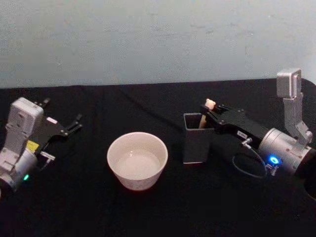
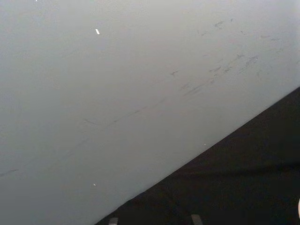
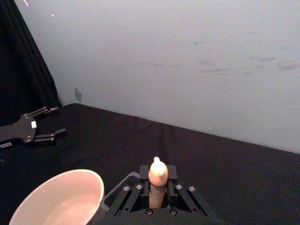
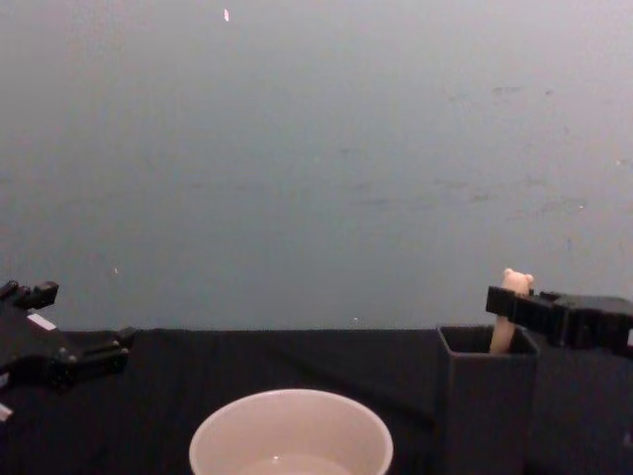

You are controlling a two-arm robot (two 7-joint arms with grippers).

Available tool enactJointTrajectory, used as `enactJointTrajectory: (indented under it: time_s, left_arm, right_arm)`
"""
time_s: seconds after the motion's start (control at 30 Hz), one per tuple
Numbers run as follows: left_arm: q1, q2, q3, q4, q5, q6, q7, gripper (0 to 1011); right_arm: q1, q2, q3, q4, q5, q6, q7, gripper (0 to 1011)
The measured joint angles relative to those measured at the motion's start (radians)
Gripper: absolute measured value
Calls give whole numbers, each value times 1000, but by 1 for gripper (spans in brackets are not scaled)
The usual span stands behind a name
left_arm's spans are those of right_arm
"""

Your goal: Pick up the stirring spoon with one hand, stir inside the cup, then place it back in its original position.

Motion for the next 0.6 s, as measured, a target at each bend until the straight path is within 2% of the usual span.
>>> enactJointTrajectory:
  time_s: [0.6]
  left_arm:
    - [0, 0, 0, 0, 0, 0, 0, 1001]
  right_arm:
    - [-2, -2, 2, 4, 4, 5, -5, 218]
